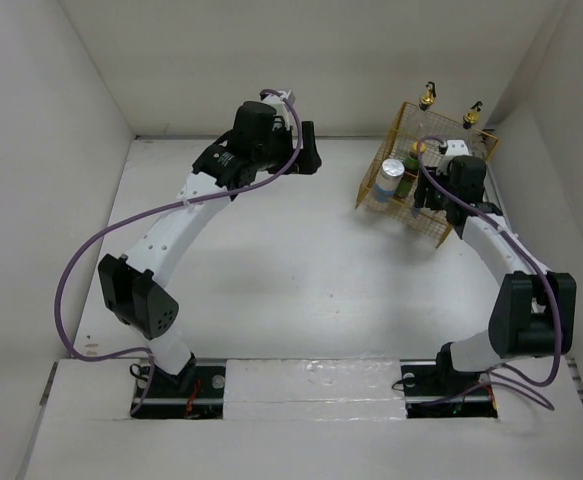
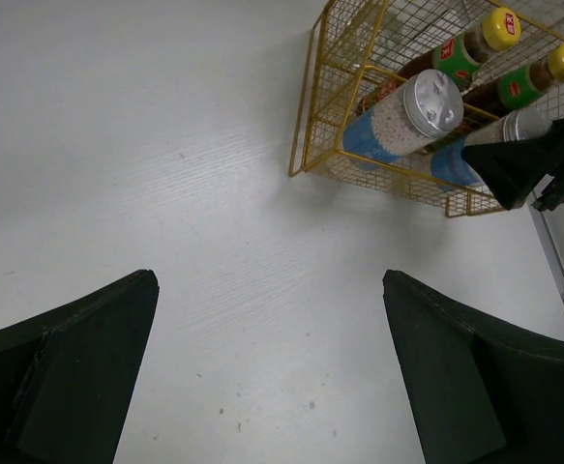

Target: Organize the condiment bottles

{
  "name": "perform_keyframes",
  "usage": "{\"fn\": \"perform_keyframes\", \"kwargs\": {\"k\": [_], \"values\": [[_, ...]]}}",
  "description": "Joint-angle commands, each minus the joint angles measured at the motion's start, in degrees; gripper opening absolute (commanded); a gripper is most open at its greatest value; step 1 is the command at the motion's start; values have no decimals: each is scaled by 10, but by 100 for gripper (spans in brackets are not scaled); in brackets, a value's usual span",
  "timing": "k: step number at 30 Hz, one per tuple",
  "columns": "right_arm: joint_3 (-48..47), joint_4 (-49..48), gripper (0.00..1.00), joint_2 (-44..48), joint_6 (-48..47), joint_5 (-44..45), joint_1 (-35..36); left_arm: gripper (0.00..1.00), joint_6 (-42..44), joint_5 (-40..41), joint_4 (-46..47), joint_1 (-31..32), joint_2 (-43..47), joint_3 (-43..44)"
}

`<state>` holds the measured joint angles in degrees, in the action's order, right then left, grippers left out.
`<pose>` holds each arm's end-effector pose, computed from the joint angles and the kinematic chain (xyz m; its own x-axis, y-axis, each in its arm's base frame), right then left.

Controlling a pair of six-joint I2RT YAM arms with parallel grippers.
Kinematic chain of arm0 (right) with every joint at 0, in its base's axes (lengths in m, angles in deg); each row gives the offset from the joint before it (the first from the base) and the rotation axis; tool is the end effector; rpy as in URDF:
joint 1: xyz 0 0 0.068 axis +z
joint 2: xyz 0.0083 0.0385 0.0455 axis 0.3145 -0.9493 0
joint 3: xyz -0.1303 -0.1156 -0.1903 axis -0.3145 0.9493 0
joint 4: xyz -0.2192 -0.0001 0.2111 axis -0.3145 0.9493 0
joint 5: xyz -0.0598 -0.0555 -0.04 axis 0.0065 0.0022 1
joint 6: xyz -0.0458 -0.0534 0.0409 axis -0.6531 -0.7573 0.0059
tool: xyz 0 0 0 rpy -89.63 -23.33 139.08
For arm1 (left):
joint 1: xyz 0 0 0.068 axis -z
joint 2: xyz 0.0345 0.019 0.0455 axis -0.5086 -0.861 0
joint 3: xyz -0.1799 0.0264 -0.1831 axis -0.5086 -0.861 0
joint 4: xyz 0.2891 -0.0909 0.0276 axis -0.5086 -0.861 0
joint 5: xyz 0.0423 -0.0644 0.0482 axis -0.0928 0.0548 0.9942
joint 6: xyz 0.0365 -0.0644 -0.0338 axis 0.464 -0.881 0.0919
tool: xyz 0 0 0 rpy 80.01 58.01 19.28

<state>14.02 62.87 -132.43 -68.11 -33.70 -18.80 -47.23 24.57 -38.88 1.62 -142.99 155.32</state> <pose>0.4031 0.0002 0.2275 -0.4948 -0.0175 -0.8688 -0.0450 0.9990 0.0055 0.3862 -0.2532 0.4009 -0.4807 -0.0768 -0.8735 0.4958 0.7978 -0.3430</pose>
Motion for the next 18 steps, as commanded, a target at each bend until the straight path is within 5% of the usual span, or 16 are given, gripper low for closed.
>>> {"fn": "perform_keyframes", "kwargs": {"k": [1, 8, 18], "values": [[-6, -79, 48, 2, 7, 10, 6, 100, 11, 1, 17, 0, 4, -3], [-1, -73, 99, 2, 12, 4, 6, 100, 11, 1, 17, 0, -1, 3], [-48, 26, 99, 180, 23, 39, 34, 100, 0, 6, 17, 0, 24, 42]]}}
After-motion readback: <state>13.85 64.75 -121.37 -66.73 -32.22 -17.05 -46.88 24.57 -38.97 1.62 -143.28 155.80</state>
